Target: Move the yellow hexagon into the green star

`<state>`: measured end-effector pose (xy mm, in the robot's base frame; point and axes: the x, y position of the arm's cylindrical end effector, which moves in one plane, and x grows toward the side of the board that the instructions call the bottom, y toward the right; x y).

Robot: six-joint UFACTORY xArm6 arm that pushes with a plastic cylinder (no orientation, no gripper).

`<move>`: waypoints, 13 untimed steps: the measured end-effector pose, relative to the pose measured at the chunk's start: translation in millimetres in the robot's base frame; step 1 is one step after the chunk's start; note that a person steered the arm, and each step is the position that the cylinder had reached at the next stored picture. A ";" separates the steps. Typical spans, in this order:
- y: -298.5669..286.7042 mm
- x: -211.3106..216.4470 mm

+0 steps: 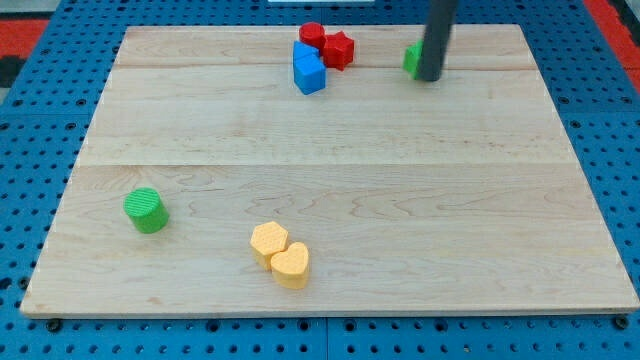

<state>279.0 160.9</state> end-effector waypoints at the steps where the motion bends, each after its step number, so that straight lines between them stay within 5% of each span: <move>1: 5.6 37.6; 3: -39.3 232.2; 5: -178.7 293.4; 6: -187.6 326.2; 11: -272.7 333.8; 13: -246.5 227.9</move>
<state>506.9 -85.6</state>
